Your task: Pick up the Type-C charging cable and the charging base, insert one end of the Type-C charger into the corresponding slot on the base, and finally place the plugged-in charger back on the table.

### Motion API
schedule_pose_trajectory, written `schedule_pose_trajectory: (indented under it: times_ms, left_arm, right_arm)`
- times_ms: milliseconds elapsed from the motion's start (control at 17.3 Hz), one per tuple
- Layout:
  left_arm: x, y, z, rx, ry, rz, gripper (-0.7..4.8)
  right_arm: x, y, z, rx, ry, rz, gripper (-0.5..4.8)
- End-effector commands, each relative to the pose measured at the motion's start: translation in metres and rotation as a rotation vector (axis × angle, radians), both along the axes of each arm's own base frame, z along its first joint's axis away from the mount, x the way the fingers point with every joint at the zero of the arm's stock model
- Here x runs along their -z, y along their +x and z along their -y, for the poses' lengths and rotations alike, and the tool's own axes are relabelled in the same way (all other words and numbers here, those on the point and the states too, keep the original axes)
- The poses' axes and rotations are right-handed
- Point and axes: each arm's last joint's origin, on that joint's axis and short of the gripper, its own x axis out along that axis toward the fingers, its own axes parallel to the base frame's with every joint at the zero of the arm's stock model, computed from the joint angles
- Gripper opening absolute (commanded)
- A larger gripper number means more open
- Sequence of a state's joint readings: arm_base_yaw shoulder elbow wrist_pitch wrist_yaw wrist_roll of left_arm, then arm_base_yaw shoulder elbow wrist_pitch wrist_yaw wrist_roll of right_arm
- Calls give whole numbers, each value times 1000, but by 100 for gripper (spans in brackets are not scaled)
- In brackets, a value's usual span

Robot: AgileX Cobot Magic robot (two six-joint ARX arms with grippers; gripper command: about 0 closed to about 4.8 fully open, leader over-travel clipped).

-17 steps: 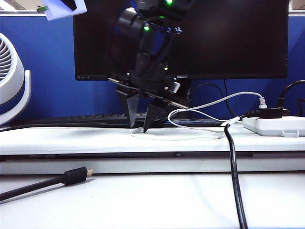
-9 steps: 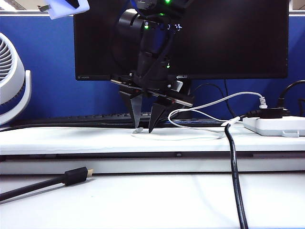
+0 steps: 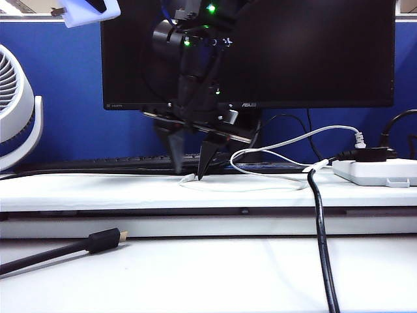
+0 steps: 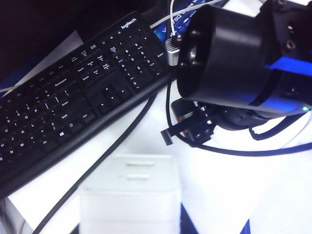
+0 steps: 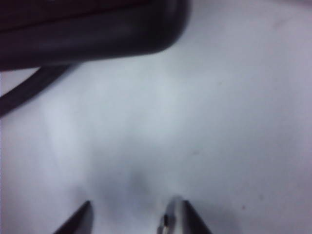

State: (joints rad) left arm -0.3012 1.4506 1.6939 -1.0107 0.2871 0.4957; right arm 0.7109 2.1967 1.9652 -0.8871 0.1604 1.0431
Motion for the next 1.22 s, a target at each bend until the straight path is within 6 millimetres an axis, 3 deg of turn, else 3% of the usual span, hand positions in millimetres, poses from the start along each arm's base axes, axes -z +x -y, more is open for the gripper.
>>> schedule_pose_trajectory:
  times_ms: [58,753,1217]
  left_arm:
    - [-4,-2,0,2,-16,14,-6]
    - [-5,-2,0,2,-18,20,-6]
    - [-5,-2,0,2,-18,21,-6]
  right_arm:
    - [3,-7,5,-5,-69,-68,232]
    - [6,-10,-4,43,40,-121,207]
    - [8,-14,-4,47,21,-153,207]
